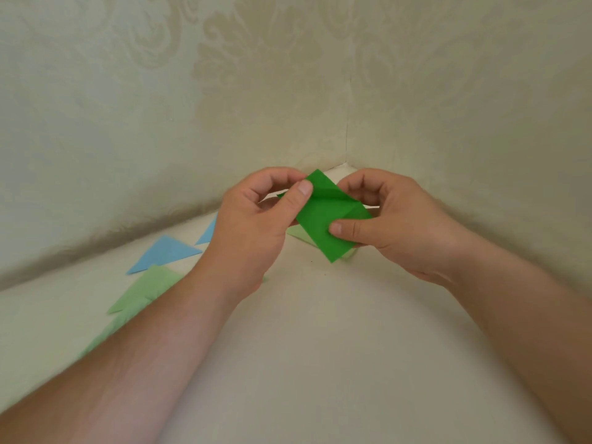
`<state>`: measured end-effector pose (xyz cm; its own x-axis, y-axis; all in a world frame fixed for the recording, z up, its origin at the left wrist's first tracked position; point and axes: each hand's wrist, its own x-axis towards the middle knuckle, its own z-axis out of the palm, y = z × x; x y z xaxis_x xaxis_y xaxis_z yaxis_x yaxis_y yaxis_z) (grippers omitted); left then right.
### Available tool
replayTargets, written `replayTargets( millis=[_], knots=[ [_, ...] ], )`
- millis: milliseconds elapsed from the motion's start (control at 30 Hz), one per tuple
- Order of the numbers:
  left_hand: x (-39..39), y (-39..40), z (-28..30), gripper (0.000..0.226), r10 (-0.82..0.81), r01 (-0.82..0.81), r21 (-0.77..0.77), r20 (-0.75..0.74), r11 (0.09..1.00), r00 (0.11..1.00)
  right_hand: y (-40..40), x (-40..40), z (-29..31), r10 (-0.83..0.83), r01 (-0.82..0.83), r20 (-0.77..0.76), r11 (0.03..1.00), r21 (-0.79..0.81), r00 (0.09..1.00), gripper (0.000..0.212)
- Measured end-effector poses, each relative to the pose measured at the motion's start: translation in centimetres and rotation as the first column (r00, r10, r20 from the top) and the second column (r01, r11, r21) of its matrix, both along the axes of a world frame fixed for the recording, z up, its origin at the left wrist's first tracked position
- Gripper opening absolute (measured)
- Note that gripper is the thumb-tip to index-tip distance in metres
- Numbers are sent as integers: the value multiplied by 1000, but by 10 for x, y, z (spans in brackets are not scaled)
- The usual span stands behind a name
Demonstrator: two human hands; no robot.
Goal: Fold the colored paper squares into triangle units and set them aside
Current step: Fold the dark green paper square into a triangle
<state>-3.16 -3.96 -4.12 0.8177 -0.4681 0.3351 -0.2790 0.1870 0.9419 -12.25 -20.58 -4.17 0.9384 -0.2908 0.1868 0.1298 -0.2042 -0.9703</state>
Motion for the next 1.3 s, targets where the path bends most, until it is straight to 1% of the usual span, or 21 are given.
replayTargets(
  millis=[67,133,167,267,367,467,533,567,633,700,767,833,900,967,1033,1100,1200,1233,1300],
  knots=[
    [0,0,0,11,7,-7,-18,8,1000,1000,3,-1,0,6,-6,1,1000,-19,1000,21],
    [1,1,0,14,14,-13,-26,36,1000,999,6,-2,0,29,-29,4,1000,6,1000,4],
    [1,1,0,17,18,-16,-34,53,999,998,6,-2,-1,35,-35,7,999,8,999,1],
    [1,1,0,24,15,-10,-67,79,998,997,6,-3,0,41,-40,36,999,-7,999,5],
    [-4,2,2,34,-61,66,-85,67,994,996,5,-2,2,2,-5,90,999,34,996,14],
    [-7,1,1,31,-138,141,-47,68,989,988,3,0,3,-53,39,119,993,114,992,16],
    [-7,-1,-1,25,-114,114,-14,50,993,992,2,1,3,-58,37,130,986,162,990,21],
    [-7,-2,-2,24,-90,90,4,41,996,995,2,0,3,-47,25,137,987,162,989,21],
    [-5,-2,-2,28,-60,60,28,13,998,998,1,-1,4,-10,-6,154,995,101,988,21],
    [-3,0,-2,34,-62,63,40,-17,997,998,-2,-3,5,25,-21,171,999,-29,985,21],
    [-2,2,1,35,-56,58,60,-30,997,998,-5,-5,5,45,-23,173,992,-124,984,30],
    [0,4,3,36,-47,50,67,-46,997,998,-7,-5,5,69,-50,160,991,-123,985,38],
    [2,4,3,37,-69,73,56,-79,996,994,-8,-6,5,95,-81,122,990,-111,988,49],
    [2,4,3,39,-101,107,41,-120,993,988,-9,-6,5,117,-104,90,986,-134,989,56],
    [2,4,3,39,-137,141,13,-162,990,977,-10,-7,5,118,-103,76,979,-174,990,59],
    [2,5,4,38,-170,171,-9,-196,985,966,-9,-5,3,115,-98,85,979,-180,990,60],
    [4,4,2,39,-192,191,-21,-205,981,960,-8,-3,1,116,-97,123,984,-151,986,53],
    [4,4,2,40,-200,199,-23,-201,980,959,-8,-3,2,110,-89,142,986,-144,984,47],
    [4,5,1,42,-211,211,-17,-181,977,961,-6,-4,2,110,-87,182,988,-130,977,27]
  ],
)
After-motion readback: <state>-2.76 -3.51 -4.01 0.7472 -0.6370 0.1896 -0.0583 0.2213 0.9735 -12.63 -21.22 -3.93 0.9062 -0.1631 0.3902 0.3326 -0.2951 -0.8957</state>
